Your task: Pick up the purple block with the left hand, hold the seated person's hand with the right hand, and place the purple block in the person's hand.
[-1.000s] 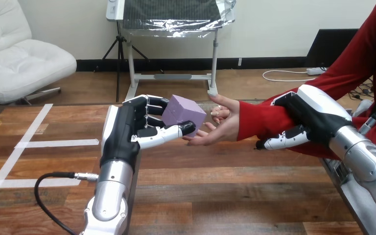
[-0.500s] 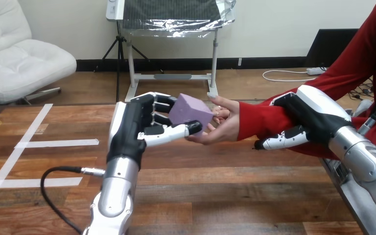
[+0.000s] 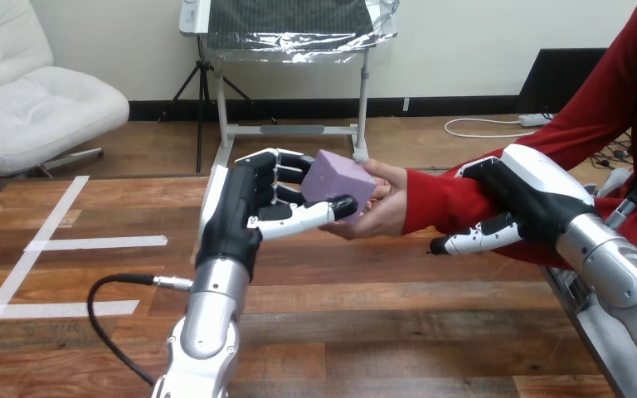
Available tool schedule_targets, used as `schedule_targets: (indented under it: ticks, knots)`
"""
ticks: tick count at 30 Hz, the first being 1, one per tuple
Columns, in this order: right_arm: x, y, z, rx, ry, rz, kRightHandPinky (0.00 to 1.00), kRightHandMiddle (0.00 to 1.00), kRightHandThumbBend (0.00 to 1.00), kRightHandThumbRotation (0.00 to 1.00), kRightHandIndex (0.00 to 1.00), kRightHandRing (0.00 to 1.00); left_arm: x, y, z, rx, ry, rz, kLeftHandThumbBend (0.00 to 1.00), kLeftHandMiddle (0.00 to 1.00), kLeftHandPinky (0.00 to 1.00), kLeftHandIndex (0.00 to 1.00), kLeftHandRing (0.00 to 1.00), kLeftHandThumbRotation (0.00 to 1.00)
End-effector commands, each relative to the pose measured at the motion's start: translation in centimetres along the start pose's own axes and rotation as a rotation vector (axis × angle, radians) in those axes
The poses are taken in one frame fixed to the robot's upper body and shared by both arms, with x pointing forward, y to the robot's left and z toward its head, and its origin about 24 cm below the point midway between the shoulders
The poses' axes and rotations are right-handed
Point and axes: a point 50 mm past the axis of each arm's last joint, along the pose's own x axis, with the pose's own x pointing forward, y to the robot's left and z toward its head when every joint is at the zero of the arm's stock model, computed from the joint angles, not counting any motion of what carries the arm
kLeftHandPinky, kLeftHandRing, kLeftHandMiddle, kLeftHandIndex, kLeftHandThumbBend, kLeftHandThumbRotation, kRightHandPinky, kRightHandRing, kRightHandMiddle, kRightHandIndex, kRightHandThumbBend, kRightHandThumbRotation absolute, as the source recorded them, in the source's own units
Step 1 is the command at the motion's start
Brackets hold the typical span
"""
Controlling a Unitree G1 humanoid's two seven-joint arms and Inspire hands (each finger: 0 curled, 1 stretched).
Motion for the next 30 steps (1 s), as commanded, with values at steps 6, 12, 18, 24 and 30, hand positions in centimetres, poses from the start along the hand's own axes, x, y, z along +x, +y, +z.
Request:
schedule_targets:
  ticks: [6,12,18,24,30]
  knots:
    - [1.1,-1.4,2.4,0.007,-0.096,-0.050,0.47,0.56,0.85,0.29,0.56,0.51,1.6,-1.2,2.0,-0.025,-0.072,-0.048,0.61,0.45,0.38,0.47,0.44,0.00]
    - [1.1,-1.3,2.4,0.008,-0.096,-0.050,0.47,0.57,0.85,0.29,0.57,0.52,1.7,-1.5,1.8,-0.021,-0.075,-0.060,0.59,0.45,0.38,0.47,0.43,0.00]
    - [1.1,-1.2,2.4,0.010,-0.089,-0.045,0.47,0.57,0.84,0.28,0.57,0.52,1.8,-1.8,1.7,-0.009,-0.072,-0.068,0.60,0.44,0.39,0.47,0.43,0.00]
    - [1.1,-1.1,2.5,0.010,-0.085,-0.039,0.47,0.57,0.84,0.29,0.57,0.52,1.8,-2.1,1.5,-0.004,-0.074,-0.080,0.60,0.45,0.39,0.47,0.43,0.00]
    - [1.1,-1.1,2.5,0.008,-0.085,-0.037,0.47,0.57,0.84,0.29,0.58,0.52,1.8,-2.3,1.3,-0.004,-0.052,-0.087,0.60,0.46,0.40,0.47,0.45,0.00]
